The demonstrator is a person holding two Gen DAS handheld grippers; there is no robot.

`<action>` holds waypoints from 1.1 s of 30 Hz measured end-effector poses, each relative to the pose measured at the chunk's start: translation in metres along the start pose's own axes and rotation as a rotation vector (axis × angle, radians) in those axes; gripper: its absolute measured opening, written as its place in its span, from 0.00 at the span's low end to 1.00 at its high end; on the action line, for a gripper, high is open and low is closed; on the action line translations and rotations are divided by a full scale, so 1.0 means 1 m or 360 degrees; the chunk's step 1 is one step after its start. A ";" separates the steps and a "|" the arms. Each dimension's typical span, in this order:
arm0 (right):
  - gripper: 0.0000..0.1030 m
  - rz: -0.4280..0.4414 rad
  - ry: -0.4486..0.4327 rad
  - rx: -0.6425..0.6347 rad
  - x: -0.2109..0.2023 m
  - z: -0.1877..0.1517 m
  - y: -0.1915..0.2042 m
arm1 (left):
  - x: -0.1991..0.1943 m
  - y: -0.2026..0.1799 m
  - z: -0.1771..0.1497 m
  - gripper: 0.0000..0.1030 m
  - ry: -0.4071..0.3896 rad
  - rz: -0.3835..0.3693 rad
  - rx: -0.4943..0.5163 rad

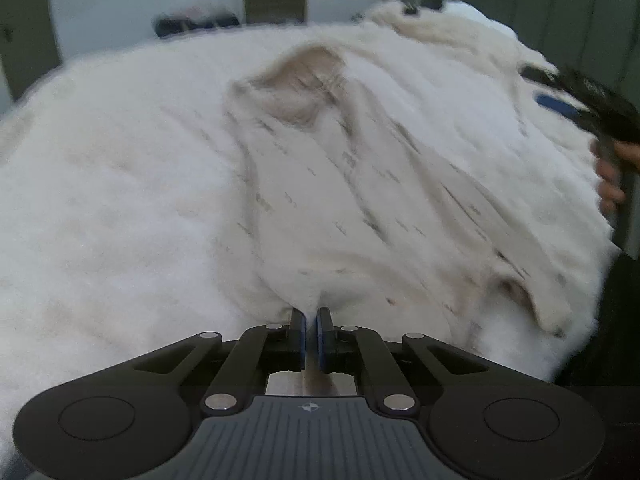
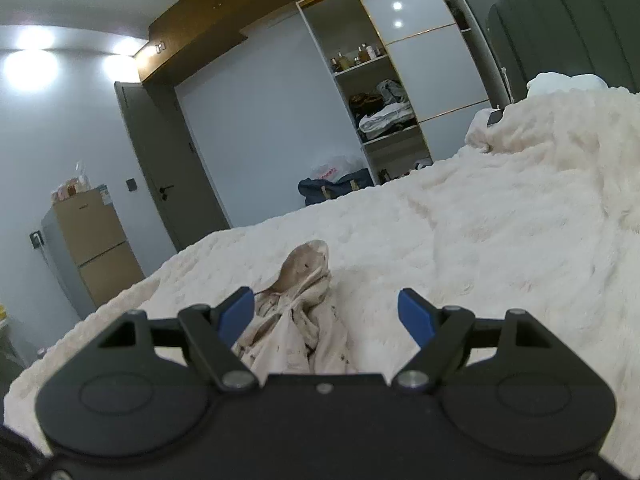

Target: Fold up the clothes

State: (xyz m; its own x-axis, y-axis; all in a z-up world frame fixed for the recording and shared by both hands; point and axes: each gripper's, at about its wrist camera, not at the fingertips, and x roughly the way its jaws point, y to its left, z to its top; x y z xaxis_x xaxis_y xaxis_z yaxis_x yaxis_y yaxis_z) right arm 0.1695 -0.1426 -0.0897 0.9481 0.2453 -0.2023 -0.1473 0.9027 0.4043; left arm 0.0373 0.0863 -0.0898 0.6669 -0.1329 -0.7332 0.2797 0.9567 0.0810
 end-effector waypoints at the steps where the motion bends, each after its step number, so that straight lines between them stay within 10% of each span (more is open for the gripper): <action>1: 0.75 0.0007 0.0010 0.0016 0.002 0.000 -0.001 | -0.007 0.011 0.009 0.04 -0.0037 0.0094 0.0036; 6: 0.75 -0.0004 0.0047 -0.0037 0.008 -0.006 0.002 | -0.029 0.068 0.055 0.06 -0.0201 0.0602 0.0187; 11: 0.75 0.0024 0.0058 -0.0036 0.007 -0.006 0.005 | -0.017 0.120 0.065 0.35 -0.0156 0.1064 0.0202; 18: 0.75 0.0012 0.0111 -0.0046 0.013 -0.010 0.007 | -0.017 0.165 0.020 0.70 -0.0037 0.0785 -0.0322; 22: 0.75 0.0009 0.0121 -0.0107 0.013 -0.013 0.013 | -0.010 0.193 -0.015 0.71 -0.0019 0.0491 -0.0780; 26: 0.75 -0.0012 0.0136 -0.0161 0.013 -0.017 0.018 | 0.018 0.204 -0.029 0.71 0.0111 0.0587 -0.0773; 33: 0.75 -0.0035 0.0162 -0.0226 0.016 -0.023 0.026 | 0.060 0.230 -0.047 0.75 0.0142 0.0187 -0.1223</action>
State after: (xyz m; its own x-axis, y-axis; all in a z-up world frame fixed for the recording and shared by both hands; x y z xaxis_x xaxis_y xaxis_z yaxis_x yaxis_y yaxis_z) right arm 0.1746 -0.1073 -0.1030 0.9191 0.2531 -0.3021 -0.1721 0.9474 0.2699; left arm 0.1091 0.3102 -0.1468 0.5951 -0.0296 -0.8031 -0.3679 0.8784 -0.3050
